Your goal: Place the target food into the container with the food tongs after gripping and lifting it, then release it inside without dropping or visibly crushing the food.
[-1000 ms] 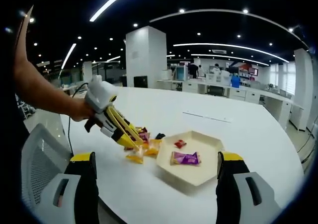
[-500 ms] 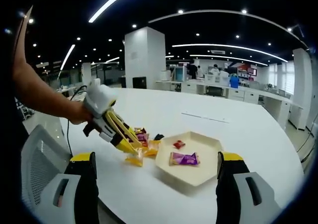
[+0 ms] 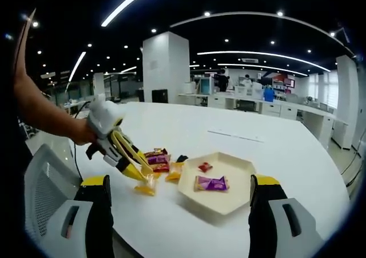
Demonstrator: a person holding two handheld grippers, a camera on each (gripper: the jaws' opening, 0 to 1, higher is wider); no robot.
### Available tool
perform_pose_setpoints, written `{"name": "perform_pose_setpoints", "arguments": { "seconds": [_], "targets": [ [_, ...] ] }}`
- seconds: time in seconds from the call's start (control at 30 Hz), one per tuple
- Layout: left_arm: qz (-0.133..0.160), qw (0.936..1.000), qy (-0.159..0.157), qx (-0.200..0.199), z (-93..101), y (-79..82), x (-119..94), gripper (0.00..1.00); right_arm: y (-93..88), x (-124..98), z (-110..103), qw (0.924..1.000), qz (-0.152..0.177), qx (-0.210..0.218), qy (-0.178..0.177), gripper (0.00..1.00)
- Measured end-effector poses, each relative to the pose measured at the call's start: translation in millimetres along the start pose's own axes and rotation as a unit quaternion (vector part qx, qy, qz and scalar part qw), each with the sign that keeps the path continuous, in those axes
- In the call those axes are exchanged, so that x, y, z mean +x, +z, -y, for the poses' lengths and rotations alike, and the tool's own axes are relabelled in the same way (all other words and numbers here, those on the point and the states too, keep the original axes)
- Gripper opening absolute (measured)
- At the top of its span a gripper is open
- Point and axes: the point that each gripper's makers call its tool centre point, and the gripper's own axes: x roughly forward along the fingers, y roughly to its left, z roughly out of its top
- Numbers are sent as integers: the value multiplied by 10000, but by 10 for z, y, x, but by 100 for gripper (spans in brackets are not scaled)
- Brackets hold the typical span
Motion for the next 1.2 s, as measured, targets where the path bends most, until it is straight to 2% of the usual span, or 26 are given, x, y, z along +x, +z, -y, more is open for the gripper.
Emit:
{"name": "perform_pose_setpoints", "arguments": {
  "seconds": [0.2,0.27,0.33,0.5,0.63,0.73,0.8,0.9,0.93,1.03,1.1,1.13,1.2],
  "targets": [
    [71,9999,53,-89,-33,-10,-56,24,-2,-7,5,10000,-2,-5,-16,98],
    [26,9999,161,-36,-84,-35,-68,24,0,-8,5,10000,2,-7,-16,98],
    [126,9994,173,-282,-122,-25,-93,24,3,-10,9,10000,9,-14,-26,98],
    [152,9985,237,-469,-197,-79,-150,24,11,-17,19,10000,30,6,-48,98],
    [104,9988,250,-418,-167,-91,-184,25,9,-14,14,10000,21,-8,-41,98],
    [119,9979,388,-500,-181,-69,-244,24,9,-15,21,10000,25,5,-46,98],
    [128,9976,401,-549,-125,-68,-260,24,9,-15,19,10000,24,0,-44,98],
    [100,9978,238,-608,-12,-107,-221,24,12,-16,21,10000,31,-1,-43,98],
    [45,9984,293,-489,17,-127,-197,24,12,-17,21,10000,32,9,-42,98],
    [14,9980,294,-553,7,-129,-157,24,10,-15,19,10000,29,10,-34,98],
    [-126,9987,355,-335,-27,-164,-131,24,8,-13,11,10000,21,10,-15,98],
    [-194,9992,338,-81,-41,-174,-114,24,6,-11,4,10000,15,3,-2,98],
    [-149,9993,272,-187,-51,-153,-113,24,4,-8,-4,10000,7,-12,14,98]
  ]
}}
